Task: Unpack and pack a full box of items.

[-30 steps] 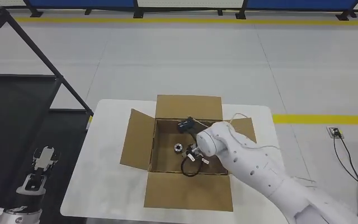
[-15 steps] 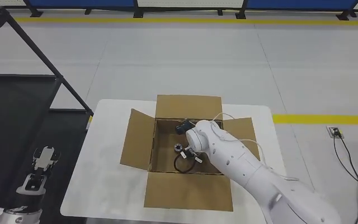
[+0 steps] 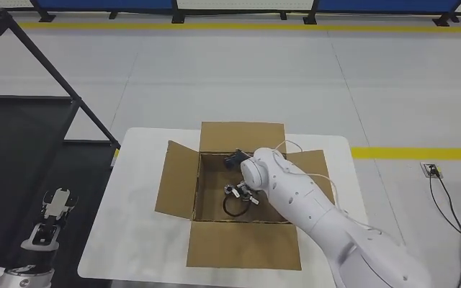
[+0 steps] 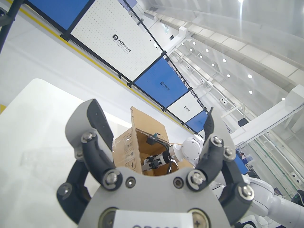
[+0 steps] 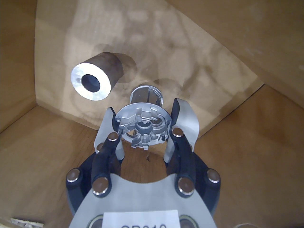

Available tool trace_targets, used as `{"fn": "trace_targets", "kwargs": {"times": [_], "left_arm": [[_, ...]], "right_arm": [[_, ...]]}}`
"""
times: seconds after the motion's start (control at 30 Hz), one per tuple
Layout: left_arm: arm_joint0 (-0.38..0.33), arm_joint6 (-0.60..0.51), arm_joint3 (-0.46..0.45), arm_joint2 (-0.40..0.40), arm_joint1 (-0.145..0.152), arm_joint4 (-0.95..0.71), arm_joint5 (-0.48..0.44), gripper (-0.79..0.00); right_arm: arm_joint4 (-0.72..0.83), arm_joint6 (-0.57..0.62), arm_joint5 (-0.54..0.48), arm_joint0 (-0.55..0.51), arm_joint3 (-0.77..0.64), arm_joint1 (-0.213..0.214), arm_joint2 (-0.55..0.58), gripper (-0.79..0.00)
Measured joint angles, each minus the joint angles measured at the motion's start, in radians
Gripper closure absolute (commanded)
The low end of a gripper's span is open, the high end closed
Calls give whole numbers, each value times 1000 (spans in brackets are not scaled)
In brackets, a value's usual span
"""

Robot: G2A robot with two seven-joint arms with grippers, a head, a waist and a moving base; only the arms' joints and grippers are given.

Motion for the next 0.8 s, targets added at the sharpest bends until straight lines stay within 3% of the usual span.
{"fn": "trace_targets", "kwargs": {"times": [0.13,0.33,0.57,0.8], "left_arm": [[0,0,0,0,0,0,0,-785],[0,0,0,0,0,0,0,-785],[0,0,0,0,0,0,0,-785],[0,0,0,0,0,0,0,-785]], "right_arm": [[-12,1,-35,-4,-87,27,36,0],[-112,30,8,-84,-409,126,147,0],[-370,158,184,-343,-960,281,432,0],[-594,160,396,-553,-1286,341,705,0]]}}
